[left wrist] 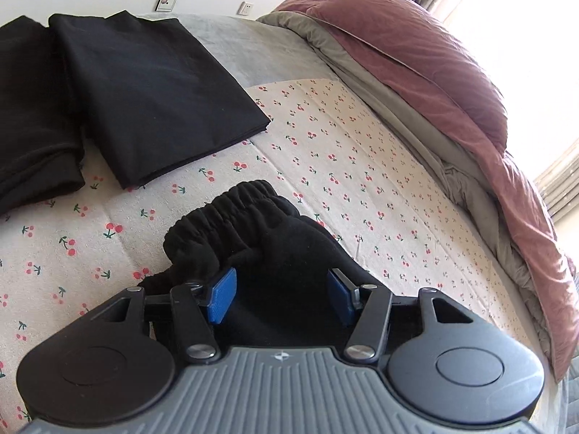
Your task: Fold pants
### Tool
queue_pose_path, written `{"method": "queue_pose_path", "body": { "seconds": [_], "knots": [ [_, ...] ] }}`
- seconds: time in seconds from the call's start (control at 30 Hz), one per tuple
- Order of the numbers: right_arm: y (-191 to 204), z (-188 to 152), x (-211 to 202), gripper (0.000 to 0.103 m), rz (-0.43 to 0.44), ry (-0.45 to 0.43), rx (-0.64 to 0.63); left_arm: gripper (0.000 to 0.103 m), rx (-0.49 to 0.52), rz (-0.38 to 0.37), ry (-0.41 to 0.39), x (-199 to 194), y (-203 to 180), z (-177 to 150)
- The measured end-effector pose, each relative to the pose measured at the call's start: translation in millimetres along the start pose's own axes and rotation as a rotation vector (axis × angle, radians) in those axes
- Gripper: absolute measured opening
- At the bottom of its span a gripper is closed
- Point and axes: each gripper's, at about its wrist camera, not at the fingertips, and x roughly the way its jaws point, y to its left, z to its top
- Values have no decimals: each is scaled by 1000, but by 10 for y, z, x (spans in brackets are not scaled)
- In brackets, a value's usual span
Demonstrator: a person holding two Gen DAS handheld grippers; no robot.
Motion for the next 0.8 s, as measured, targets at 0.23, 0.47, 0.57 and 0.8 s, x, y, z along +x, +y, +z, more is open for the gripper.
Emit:
{"method": "queue_pose_path", "body": {
  "seconds": [0.23,0.47,0.57,0.8],
  "knots": [
    [740,-458,241,26,112,95,-91,63,32,152,-46,-25,208,31],
    [642,-591,121,26,139,122,93,47,113,271,-8,198,150,-93],
    [556,-600,-115,26,109,114,90,41,125,302,-25,178,132,-132],
    [-548,-768,-840,37,-152,133,230,43,145,327,-52,90,60,-135]
  ]
}}
